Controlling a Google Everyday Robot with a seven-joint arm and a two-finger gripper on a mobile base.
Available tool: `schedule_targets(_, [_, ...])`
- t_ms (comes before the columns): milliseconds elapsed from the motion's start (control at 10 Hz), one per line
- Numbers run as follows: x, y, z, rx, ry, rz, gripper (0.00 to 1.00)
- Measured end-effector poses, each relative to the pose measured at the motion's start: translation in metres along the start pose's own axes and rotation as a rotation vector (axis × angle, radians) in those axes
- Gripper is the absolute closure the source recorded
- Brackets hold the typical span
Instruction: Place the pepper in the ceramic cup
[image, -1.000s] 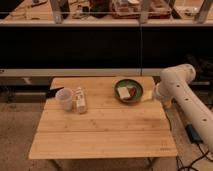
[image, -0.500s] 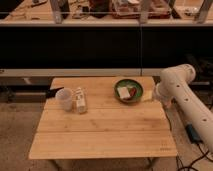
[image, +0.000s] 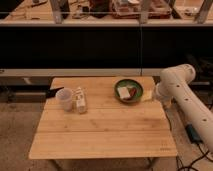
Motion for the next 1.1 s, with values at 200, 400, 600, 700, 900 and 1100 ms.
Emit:
schedule_targets(200, [0.000,0.000,0.000,0.000,0.000,0.000,0.20])
schedule_targets(400, [0.000,0.000,0.000,0.000,0.000,0.000,0.20])
schedule_targets(600, [0.000,0.001,-0.002,-0.001,-0.005,0.005,0.20])
schedule_targets(700, [0.005,0.001,-0.007,-0.002,-0.012,0.018,0.20])
schedule_targets(900, [0.034,-0.026,-0.024,0.009,-0.033,0.042,0.20])
schedule_targets(1100, [0.061,-0.061,-0.027,0.026,-0.054,0.063,0.20])
